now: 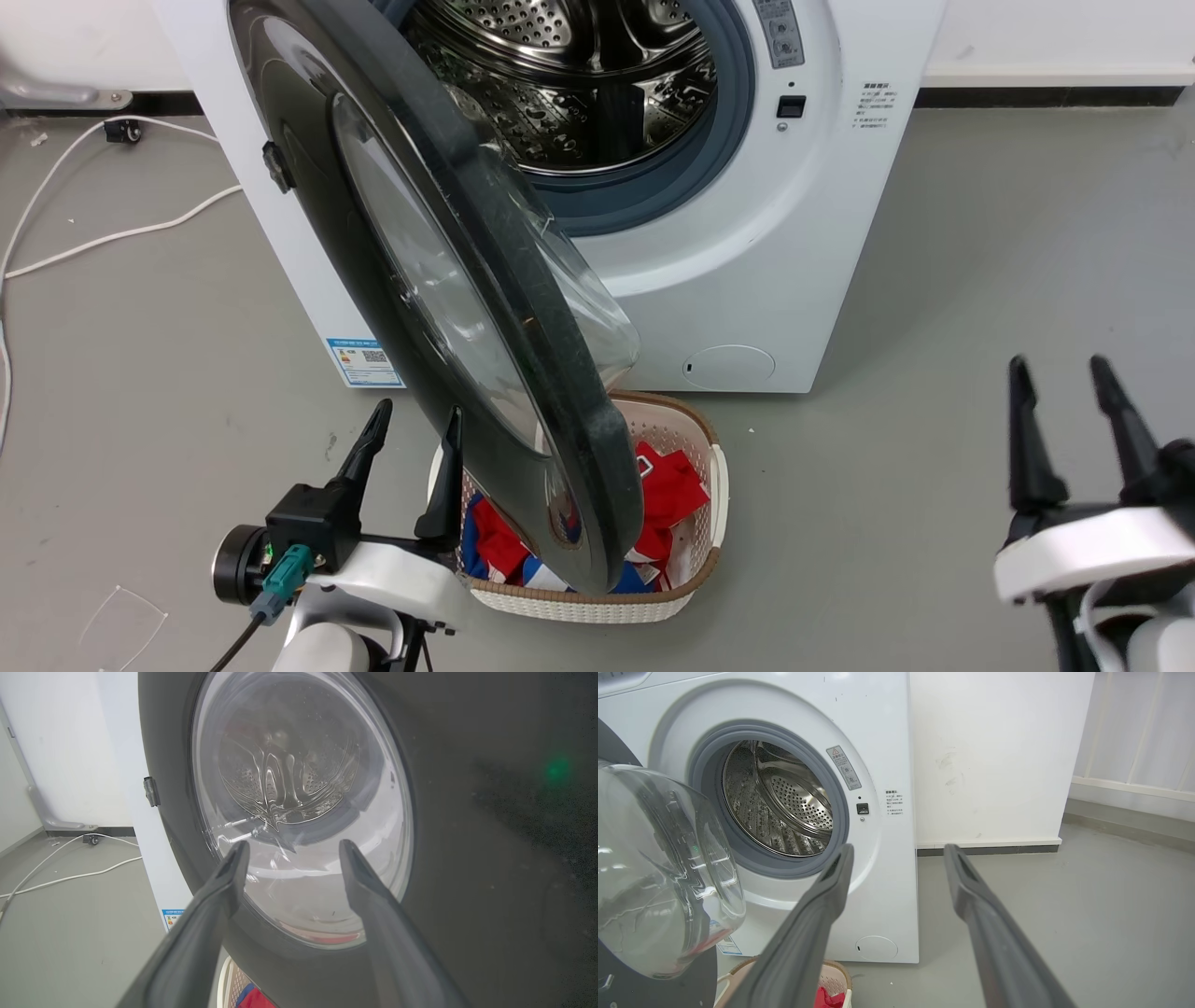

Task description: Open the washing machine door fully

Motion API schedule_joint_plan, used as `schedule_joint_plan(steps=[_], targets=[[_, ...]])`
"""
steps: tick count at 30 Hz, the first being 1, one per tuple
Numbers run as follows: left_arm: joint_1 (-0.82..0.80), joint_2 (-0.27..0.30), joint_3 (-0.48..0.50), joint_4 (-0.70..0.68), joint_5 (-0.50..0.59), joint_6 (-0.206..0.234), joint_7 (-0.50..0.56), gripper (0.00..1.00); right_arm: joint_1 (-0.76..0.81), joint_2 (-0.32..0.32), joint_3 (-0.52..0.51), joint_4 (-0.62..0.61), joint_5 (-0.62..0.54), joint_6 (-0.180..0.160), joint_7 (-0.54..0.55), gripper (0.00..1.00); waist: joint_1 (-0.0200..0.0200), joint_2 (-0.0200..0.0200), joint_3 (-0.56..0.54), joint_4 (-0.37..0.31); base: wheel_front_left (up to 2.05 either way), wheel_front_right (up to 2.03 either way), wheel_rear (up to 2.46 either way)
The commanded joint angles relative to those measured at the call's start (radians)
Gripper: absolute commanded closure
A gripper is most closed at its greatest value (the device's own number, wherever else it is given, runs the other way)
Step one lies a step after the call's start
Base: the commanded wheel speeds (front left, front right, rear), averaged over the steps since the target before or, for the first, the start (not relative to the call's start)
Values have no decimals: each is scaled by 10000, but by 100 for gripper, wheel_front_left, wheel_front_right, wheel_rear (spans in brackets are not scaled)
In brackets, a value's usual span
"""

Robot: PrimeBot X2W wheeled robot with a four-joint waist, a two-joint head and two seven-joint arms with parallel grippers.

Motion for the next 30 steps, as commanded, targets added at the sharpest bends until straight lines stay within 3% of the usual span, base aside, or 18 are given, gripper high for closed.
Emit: schedule_joint_plan(steps=[1,11,28,29,30], targets=[[36,5,21,22,20,19,-21,0,265,69,91,-81,-198,11,60,0,0,-1,-21,10,0,0,0],[161,18,-140,145,81,10,-21,0,969,242,876,379,-493,9,67,0,0,-1,-199,-35,0,0,0],[-26,148,-226,255,-16,172,9,0,600,251,962,675,-255,9,-74,0,0,-1,-77,-79,0,0,0],[-30,156,-224,247,-18,193,11,6,585,251,964,692,-237,9,-80,0,0,-1,-77,-80,0,0,0],[-39,162,-216,229,-32,216,9,53,570,251,969,707,-219,9,-95,0,0,-1,-75,-83,0,0,0]])
